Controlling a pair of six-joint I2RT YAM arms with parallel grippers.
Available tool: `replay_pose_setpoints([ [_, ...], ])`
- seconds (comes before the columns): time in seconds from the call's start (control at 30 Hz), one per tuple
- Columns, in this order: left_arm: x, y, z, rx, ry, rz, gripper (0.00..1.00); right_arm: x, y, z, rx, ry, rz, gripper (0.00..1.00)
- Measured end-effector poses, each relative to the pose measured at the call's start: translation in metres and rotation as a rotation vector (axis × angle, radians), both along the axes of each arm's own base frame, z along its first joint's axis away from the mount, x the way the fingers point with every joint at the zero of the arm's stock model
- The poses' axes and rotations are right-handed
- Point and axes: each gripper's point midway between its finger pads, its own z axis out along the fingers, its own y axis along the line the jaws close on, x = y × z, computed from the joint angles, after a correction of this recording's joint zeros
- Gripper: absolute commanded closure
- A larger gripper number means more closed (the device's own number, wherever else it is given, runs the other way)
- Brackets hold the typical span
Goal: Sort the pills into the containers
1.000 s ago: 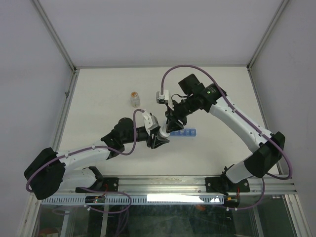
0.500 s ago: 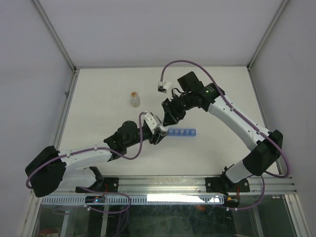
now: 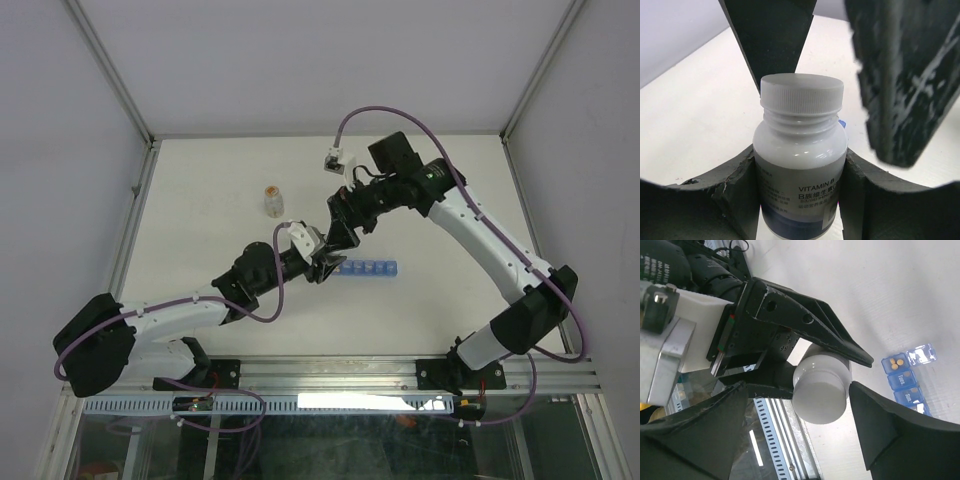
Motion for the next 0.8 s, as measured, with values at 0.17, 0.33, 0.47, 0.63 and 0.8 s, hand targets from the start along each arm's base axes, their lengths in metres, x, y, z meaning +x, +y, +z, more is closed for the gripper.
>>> replay_pose_setpoints([
  [0.17, -0.003, 0.001, 0.018, -0.043, -0.032, -0.008, 1.00, 0.000, -0.008, 0.018, 0.042, -0.026, -0.007, 0.13],
  [0.33, -0.013, 0.000, 0.030, -0.070, -0.049, -0.059, 1.00, 0.002, -0.022, 0.035, 0.080, -0.122, 0.017, 0.01],
  [0.47, -0.028, -0.005, 0.034, -0.080, -0.039, -0.145, 1.00, -0.003, -0.034, 0.057, 0.146, -0.334, 0.139, 0.01],
  [0.63, -0.043, -0.007, 0.033, -0.089, -0.001, -0.259, 1.00, -0.044, -0.047, 0.082, 0.260, -0.633, 0.469, 0.01],
  [0.8, -0.055, -0.007, 0.031, -0.093, 0.036, -0.333, 1.00, -0.052, -0.047, 0.065, 0.289, -0.753, 0.659, 0.07],
])
